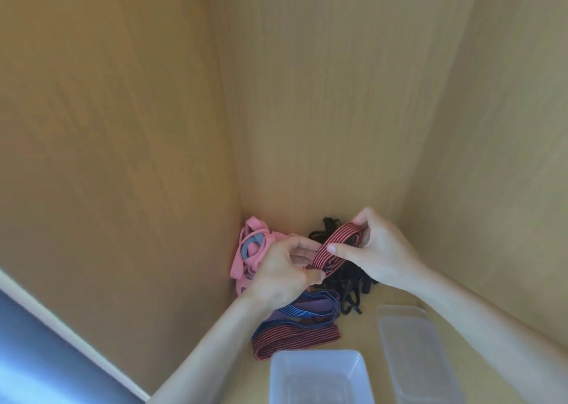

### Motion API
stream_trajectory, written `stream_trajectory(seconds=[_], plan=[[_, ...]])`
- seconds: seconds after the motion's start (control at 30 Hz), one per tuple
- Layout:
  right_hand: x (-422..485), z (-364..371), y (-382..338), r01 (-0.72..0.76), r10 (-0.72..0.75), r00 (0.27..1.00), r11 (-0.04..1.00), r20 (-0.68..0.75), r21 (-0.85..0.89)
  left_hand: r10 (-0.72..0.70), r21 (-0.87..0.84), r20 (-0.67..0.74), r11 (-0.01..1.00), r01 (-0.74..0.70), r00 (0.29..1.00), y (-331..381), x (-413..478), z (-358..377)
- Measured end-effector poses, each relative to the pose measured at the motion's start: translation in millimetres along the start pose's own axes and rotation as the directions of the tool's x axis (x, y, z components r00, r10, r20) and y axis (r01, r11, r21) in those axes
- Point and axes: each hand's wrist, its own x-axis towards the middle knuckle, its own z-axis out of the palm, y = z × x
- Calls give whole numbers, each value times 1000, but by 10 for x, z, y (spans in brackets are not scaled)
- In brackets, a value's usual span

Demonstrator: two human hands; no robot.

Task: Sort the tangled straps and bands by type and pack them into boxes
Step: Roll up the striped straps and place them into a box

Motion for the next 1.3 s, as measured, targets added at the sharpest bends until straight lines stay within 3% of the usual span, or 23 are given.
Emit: stream_trajectory(seconds=[0.17, 0.3, 0.5, 0.67, 0.87, 0.97, 1.13, 1.23, 1.3], plan=[[-248, 196, 203, -168, 178, 979, 980, -98, 104, -18, 9, -103, 1000, 19, 995, -158, -96, 94], [-461, 422, 387, -291, 331, 935, 921, -126, 260, -89, -111, -184, 991, 69, 979, -295, -191, 186], [-779, 752, 538, -421, 525, 850, 724, -39, 547, -99, -248, -244, 968, 37, 965, -500, -364, 270], [-926, 964, 541, -472, 548, 835, 662, 54, 583, -94, -244, -258, 969, 30, 962, -728, -534, 232], [-1024, 1024, 567, -461, 414, 885, 714, 213, 526, -164, -223, -229, 968, 113, 960, -1068, -760, -14], [-1079, 1102, 592, -412, 322, 909, 794, 266, 447, -214, -222, -248, 962, 160, 945, -1259, -873, -115], [-1149, 1201, 718, -185, 184, 965, 983, 187, -10, -193, -68, -217, 981, 183, 957, -1389, -989, -134], [-1185, 1245, 804, 76, -27, 984, 957, 175, -279, -120, 83, -202, 987, 139, 972, -1400, -1036, -141], [-1178, 1244, 835, 138, -77, 978, 934, 192, -330, -77, 178, -197, 978, 113, 977, -1397, -1058, -135]])
